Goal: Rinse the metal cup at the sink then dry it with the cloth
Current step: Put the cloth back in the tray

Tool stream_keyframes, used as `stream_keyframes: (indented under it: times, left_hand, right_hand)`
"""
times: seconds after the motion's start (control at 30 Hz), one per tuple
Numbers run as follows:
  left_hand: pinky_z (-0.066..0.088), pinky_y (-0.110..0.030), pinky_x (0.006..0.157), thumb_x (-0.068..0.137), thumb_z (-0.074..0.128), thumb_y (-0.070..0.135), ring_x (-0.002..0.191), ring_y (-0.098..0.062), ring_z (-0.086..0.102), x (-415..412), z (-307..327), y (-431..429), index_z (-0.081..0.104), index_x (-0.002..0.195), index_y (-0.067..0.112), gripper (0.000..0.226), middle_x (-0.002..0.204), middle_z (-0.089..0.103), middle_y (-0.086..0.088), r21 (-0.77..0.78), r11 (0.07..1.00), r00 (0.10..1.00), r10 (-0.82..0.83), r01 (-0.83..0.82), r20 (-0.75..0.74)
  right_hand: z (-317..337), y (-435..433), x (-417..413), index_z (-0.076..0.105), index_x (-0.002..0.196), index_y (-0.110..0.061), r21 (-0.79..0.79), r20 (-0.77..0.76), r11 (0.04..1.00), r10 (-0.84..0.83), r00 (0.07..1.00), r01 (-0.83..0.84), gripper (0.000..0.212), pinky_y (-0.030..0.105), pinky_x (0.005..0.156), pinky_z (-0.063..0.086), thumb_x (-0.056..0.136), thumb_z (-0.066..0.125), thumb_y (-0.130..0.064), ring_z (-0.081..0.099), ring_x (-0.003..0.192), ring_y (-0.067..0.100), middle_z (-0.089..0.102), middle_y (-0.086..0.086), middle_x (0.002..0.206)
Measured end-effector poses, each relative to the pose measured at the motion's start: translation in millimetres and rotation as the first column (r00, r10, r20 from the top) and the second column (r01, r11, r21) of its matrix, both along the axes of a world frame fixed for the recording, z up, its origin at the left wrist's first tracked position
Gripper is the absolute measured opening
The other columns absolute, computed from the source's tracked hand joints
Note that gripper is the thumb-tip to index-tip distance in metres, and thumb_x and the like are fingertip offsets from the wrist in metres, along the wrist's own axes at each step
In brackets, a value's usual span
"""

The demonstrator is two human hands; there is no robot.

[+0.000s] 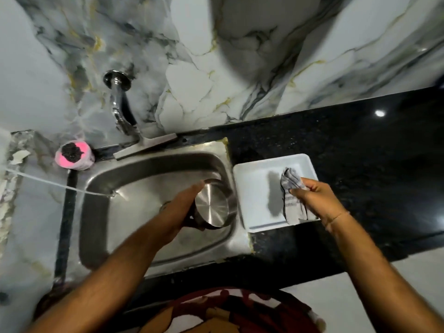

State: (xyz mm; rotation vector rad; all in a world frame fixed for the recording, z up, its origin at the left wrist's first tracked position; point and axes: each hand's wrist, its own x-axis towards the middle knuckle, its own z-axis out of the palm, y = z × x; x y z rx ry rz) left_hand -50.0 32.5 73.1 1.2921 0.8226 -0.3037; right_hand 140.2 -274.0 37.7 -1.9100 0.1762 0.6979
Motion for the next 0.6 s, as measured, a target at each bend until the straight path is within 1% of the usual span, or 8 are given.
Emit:
stream_keyframes:
  times: [0.07, 0.2, 0.27, 0.33, 0.4, 0.47, 0.53, 0.6]
  left_hand:
    - [0.071, -0.051, 0.075, 0.109, 0.056, 0.058, 0.092, -0.048, 0.080, 8, -14, -12, 0.071, 0.140, 0.028, 0.045, 0.120, 0.073, -0.039, -0.053, 0.993, 0.994, -0.108, 0.110, 0.036]
    - [0.070, -0.058, 0.085, 0.113, 0.058, 0.043, 0.102, -0.041, 0.083, 44, -35, -34, 0.073, 0.140, 0.033, 0.032, 0.135, 0.073, -0.016, -0.073, 0.982, 0.985, -0.172, 0.173, 0.010]
    - [0.071, -0.058, 0.085, 0.116, 0.055, 0.036, 0.106, -0.041, 0.081, 69, -51, -47, 0.071, 0.144, 0.032, 0.033, 0.139, 0.071, -0.013, -0.030, 0.978, 0.978, -0.206, 0.205, -0.020]
    - [0.071, -0.054, 0.087, 0.118, 0.051, 0.032, 0.115, -0.043, 0.076, 95, -68, -61, 0.061, 0.155, 0.028, 0.039, 0.146, 0.065, -0.014, 0.027, 0.973, 0.971, -0.227, 0.229, -0.071]
    - [0.067, -0.046, 0.090, 0.118, 0.048, 0.030, 0.114, -0.033, 0.071, 118, -84, -72, 0.051, 0.163, 0.025, 0.045, 0.158, 0.058, -0.014, 0.115, 0.957, 0.962, -0.255, 0.266, -0.102]
    - [0.063, -0.045, 0.101, 0.119, 0.045, 0.027, 0.121, -0.024, 0.066, 140, -96, -84, 0.046, 0.167, 0.022, 0.048, 0.166, 0.052, -0.011, 0.233, 0.917, 0.946, -0.307, 0.323, -0.105]
    - [0.046, -0.048, 0.124, 0.120, 0.042, 0.023, 0.147, -0.029, 0.054, 158, -106, -96, 0.044, 0.168, 0.016, 0.049, 0.172, 0.046, -0.009, 0.352, 0.851, 0.921, -0.368, 0.390, -0.129]
    - [0.034, -0.038, 0.130, 0.119, 0.041, 0.017, 0.156, -0.030, 0.045, 173, -116, -108, 0.044, 0.166, 0.009, 0.047, 0.173, 0.045, -0.012, 0.428, 0.800, 0.907, -0.385, 0.421, -0.174]
  right_hand:
    - [-24, -19, 14, 0.077, 0.131, -0.004, -0.201, 0.120, 0.979, 0.006, 0.993, 0.018, 0.040, 0.037, 0.090, 0.060, 0.094, 0.069, 0.008, 0.074, 0.089, 0.027, 0.082, 0.014, 0.097]
    - [-49, -23, 31, 0.068, 0.146, -0.017, -0.451, 0.285, 0.892, 0.137, 0.949, 0.007, 0.049, 0.043, 0.109, 0.055, 0.098, 0.067, -0.007, 0.071, 0.124, 0.044, 0.073, 0.021, 0.139]
    - [-61, -13, 34, 0.057, 0.155, -0.017, -0.474, 0.226, 0.864, 0.307, 0.924, -0.171, 0.060, 0.043, 0.114, 0.049, 0.098, 0.074, -0.017, 0.062, 0.136, 0.043, 0.058, 0.017, 0.158]
    - [-76, -3, 32, 0.034, 0.168, -0.013, -0.441, 0.040, 0.808, 0.453, 0.891, -0.391, 0.081, 0.044, 0.123, 0.041, 0.099, 0.076, -0.023, 0.050, 0.149, 0.040, 0.041, 0.015, 0.170]
    - [-90, 3, 26, 0.017, 0.172, -0.014, -0.408, -0.061, 0.762, 0.526, 0.848, -0.502, 0.089, 0.045, 0.129, 0.033, 0.101, 0.071, -0.018, 0.036, 0.158, 0.037, 0.024, 0.014, 0.177]
    - [-98, 1, 23, 0.027, 0.170, -0.017, -0.364, -0.032, 0.839, 0.423, 0.906, -0.404, 0.079, 0.037, 0.125, 0.037, 0.102, 0.065, -0.009, 0.043, 0.153, 0.037, 0.034, 0.014, 0.173]
    - [-100, -7, 19, 0.047, 0.161, -0.016, -0.327, 0.005, 0.919, 0.234, 0.972, -0.220, 0.062, 0.028, 0.108, 0.042, 0.102, 0.060, -0.002, 0.058, 0.140, 0.039, 0.057, 0.017, 0.157]
    - [-103, -16, 20, 0.059, 0.152, -0.015, -0.319, 0.023, 0.942, 0.118, 0.993, -0.105, 0.052, 0.031, 0.105, 0.046, 0.102, 0.057, 0.000, 0.064, 0.132, 0.040, 0.068, 0.019, 0.144]
